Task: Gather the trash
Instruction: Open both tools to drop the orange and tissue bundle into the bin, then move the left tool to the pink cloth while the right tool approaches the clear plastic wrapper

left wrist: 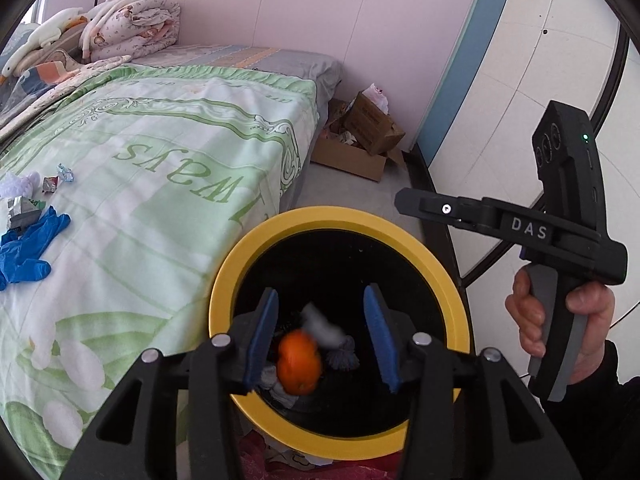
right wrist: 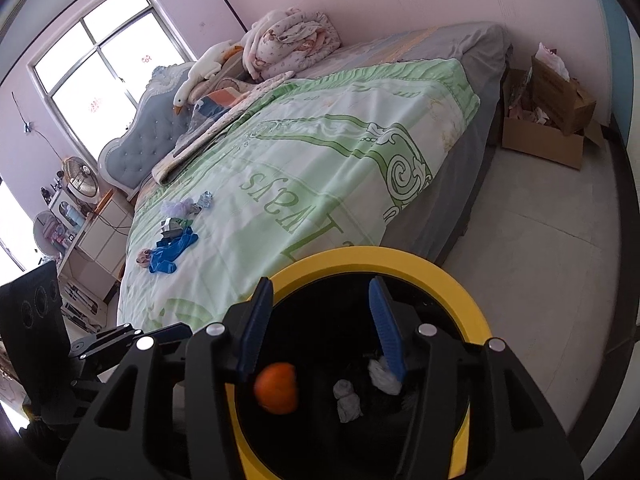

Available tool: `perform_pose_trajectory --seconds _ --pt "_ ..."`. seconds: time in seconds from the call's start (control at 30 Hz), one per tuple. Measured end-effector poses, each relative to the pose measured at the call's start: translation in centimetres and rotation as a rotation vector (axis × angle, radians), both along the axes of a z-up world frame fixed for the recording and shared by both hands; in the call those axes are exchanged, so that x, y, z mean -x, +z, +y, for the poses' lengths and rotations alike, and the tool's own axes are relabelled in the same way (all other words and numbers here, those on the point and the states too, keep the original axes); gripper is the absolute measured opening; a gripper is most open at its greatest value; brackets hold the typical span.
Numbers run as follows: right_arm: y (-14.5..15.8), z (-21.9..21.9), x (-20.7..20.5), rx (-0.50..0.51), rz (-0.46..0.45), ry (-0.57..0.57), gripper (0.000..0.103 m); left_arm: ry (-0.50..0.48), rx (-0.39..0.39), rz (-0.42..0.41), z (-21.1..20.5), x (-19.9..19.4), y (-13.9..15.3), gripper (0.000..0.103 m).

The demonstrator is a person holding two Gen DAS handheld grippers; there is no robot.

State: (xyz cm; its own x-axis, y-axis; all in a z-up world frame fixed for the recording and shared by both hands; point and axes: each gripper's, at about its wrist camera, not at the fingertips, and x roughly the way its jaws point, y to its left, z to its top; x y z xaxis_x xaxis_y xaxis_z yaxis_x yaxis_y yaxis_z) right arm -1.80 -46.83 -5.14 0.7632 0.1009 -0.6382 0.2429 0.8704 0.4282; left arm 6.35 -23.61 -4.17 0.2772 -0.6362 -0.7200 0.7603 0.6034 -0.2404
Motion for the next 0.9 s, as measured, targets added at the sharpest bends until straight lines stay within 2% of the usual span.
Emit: perform_pose_trajectory --seconds 0.47,0.9 --pt "1.8 -0.3 -0.4 0.028 -0.047 -0.013 0.048 0.048 0.015 -0.021 1.8 -1.2 0.9 0.043" --pt "3.5 3.4 -4.6 0.082 -0.048 0.057 0.048 0.173 0.055 -0.046 7.3 -4.1 1.8 0.043"
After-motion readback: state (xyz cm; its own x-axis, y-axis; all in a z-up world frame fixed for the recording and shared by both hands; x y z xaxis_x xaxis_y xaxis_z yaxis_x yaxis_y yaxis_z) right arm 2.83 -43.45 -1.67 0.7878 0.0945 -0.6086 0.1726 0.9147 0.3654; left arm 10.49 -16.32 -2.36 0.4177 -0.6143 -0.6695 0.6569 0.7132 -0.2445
